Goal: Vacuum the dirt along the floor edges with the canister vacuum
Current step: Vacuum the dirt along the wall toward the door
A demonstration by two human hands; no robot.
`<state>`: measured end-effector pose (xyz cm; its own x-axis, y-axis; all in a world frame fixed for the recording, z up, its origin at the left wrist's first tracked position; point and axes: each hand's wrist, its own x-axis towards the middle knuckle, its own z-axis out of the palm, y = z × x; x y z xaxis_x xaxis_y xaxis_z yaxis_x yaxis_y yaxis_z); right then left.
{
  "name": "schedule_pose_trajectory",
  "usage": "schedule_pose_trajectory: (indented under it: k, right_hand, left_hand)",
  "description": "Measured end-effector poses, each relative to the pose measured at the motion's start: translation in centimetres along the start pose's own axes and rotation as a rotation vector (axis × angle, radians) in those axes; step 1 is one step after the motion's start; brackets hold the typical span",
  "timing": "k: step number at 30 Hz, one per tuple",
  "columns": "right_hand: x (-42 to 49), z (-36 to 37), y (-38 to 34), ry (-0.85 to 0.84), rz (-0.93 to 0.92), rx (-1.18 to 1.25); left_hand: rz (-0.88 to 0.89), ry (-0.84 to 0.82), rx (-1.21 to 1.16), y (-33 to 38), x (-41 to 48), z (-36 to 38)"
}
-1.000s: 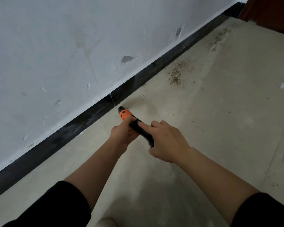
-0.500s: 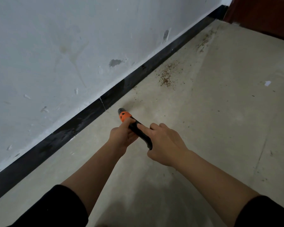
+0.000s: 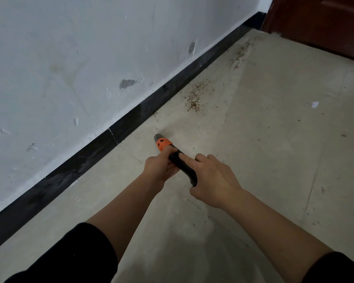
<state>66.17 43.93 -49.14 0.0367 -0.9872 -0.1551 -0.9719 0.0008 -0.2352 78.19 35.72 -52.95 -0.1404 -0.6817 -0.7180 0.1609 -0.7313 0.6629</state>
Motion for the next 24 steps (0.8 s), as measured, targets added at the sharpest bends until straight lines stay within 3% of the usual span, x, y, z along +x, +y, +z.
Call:
schedule_pose_trajectory:
  k: [9,24]
  right_hand:
    - [0.8,0.0,0.7,0.012,0.017,0.019]
    - [2.6,1.4,-3.2,0.028,-0.129,0.020]
  left_hand:
    - [0.024,0.031,0.019,0.1,1.1,0.9]
    - [0.085,0.204,-0.039,0.8,0.6,-3.5]
